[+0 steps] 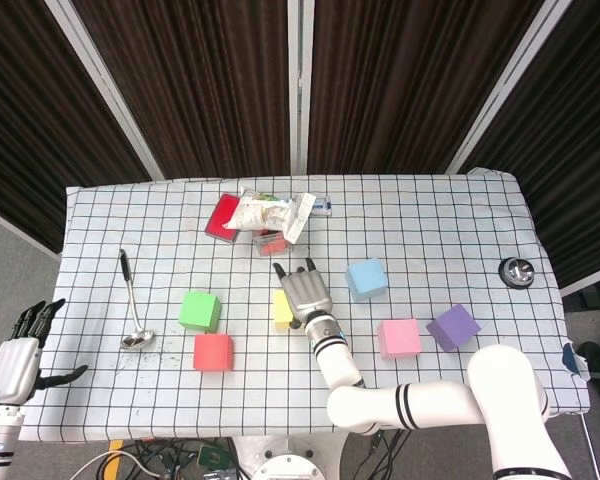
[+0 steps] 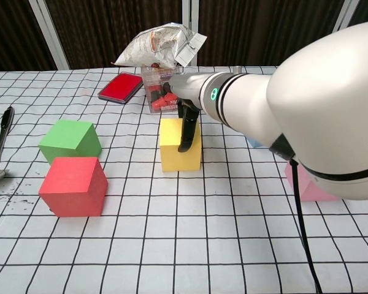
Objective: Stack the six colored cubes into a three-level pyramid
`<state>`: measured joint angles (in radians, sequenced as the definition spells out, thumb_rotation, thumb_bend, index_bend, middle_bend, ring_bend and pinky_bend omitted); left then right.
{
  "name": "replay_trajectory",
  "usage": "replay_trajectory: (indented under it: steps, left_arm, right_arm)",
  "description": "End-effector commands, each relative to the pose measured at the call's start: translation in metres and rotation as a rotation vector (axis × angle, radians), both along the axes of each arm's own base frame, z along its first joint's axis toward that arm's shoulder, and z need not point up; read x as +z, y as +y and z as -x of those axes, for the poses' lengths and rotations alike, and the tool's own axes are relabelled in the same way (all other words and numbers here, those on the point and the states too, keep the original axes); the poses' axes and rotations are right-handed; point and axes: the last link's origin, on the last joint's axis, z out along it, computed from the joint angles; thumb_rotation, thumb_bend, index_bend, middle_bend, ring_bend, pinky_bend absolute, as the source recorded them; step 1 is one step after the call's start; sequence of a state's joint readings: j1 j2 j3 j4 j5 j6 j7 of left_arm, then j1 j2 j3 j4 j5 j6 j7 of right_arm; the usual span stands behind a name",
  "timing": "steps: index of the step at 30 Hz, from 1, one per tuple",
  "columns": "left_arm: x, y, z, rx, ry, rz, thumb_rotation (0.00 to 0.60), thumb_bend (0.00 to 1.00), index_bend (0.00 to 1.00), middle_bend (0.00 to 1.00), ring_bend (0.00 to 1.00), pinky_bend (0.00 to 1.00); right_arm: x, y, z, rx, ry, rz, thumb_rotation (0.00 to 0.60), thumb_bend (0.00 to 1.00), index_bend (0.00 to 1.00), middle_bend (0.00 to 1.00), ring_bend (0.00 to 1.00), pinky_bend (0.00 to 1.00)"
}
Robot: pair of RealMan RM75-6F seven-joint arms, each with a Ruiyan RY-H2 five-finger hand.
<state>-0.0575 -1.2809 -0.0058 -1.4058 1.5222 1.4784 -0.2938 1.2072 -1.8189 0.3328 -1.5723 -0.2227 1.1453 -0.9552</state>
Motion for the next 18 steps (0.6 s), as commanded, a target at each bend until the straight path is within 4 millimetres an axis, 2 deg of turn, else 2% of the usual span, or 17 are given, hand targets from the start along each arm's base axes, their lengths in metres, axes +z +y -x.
replay_trajectory:
  steps: [1,7,18]
  left_arm:
    - [0.0003,0.0003,-0.0006,-0.003,-0.004,-0.003,0.6,0.0,0.05,0.11,0.0,0.03]
    - [0.0002,0.0004,-0.0008,-0.004,-0.003,-0.004,0.6,0.0,0.05,0.11,0.0,0.03]
    - [0.0,0.0002,-0.0001,-0.002,-0.003,-0.002,0.6,0.0,0.05,0.11,0.0,0.03]
  right_arm:
    - [0.0009,-0.0002,0.0004,-0.004,-0.003,-0.006,0.6,0.1,0.0,0.37,0.13,0.0]
    - [0.0024,-0.0013,0.0005,-0.004,0.0,-0.017,0.6,0.08,0.0,0.31,0.09,0.0]
    - [0.0099,-0.0008,0.0022,0.003,-0.006,-0.013,0.6,0.07,0.0,0.27,0.07,0.0]
